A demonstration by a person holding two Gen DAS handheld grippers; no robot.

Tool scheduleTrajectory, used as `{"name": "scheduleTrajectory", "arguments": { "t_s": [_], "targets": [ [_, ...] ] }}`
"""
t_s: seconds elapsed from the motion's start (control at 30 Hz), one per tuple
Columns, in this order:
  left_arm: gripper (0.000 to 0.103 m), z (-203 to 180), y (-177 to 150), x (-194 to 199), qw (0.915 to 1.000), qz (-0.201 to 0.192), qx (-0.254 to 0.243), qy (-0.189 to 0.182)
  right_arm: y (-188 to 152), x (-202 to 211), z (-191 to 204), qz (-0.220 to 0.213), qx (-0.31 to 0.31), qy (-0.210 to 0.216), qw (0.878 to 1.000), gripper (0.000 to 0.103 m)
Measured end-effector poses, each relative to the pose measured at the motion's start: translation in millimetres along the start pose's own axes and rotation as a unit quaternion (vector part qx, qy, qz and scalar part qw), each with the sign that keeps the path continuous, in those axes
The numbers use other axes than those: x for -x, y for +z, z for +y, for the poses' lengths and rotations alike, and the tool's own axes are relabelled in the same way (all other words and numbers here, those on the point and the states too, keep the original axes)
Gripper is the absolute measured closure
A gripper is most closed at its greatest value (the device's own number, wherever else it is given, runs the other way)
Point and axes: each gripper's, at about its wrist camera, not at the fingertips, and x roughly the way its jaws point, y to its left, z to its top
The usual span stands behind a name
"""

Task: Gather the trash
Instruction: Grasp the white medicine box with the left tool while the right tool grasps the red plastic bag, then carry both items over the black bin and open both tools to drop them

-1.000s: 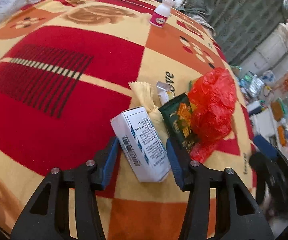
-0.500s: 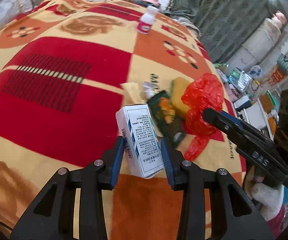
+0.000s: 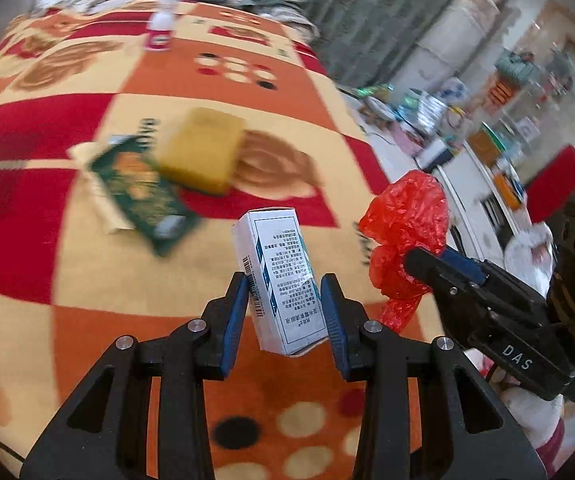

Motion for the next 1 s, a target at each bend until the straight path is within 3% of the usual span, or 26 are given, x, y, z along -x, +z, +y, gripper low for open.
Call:
{"name": "scheduleTrajectory", "arguments": {
  "t_s": [0.47,1.0],
  "targets": [
    [0.068,-112,-6,-49,0.9949,0.037,-0.085,-0.040,-42,70,-88,-0.015,-0.054,-0.106,0.993,0.071],
    [0.068,-187,-6,-101,0.9860,0.066,-0.138,-0.066,-77,101,-171,-0.007,-0.123,-0.173,0.977,0.071]
  ]
}}
